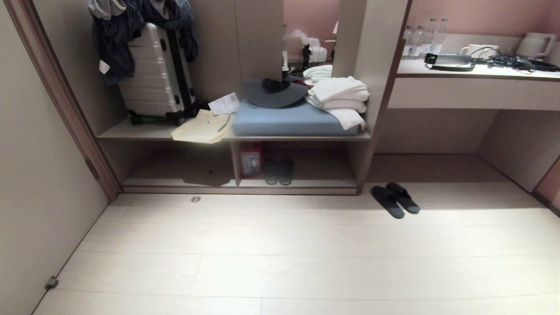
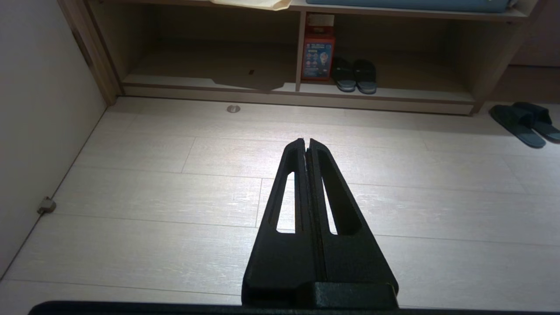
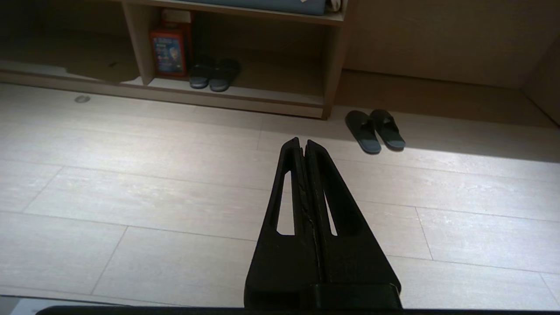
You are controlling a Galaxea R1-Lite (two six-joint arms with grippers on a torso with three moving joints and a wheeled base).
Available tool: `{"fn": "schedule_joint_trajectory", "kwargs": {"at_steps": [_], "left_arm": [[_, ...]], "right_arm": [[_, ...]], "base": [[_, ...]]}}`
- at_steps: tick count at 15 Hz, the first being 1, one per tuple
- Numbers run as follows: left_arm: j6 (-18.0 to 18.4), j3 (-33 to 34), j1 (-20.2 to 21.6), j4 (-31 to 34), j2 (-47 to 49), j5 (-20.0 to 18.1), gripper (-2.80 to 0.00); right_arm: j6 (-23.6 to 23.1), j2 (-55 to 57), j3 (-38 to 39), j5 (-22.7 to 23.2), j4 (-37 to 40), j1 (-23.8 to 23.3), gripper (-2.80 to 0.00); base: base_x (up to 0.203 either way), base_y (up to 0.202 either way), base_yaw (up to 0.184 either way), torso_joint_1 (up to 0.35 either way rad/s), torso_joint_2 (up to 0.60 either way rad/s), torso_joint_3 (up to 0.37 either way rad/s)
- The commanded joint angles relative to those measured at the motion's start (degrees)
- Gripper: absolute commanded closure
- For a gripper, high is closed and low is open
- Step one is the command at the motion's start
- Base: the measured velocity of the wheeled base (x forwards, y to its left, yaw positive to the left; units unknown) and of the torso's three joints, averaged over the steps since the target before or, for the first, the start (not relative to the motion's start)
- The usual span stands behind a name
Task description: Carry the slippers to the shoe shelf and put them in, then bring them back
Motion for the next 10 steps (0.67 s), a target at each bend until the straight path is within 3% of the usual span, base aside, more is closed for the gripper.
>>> {"fn": "schedule_joint_trajectory", "kwargs": {"at_steps": [1,10], "left_arm": [[-0.03,0.02,0.01,-0.03,0.0,0.02,0.0],[0.14,0.0,0.01,-0.03,0.09,0.02,0.0]], "right_arm": [[-0.05,-0.01,0.01,-0.03,-0.06,0.02,0.0],[0.39,-0.01,0.01,0.03,0.02,0.02,0.0]], "base": [[0.0,0.0,0.0,0.0,0.0,0.0],[0.0,0.0,0.0,0.0,0.0,0.0]]}}
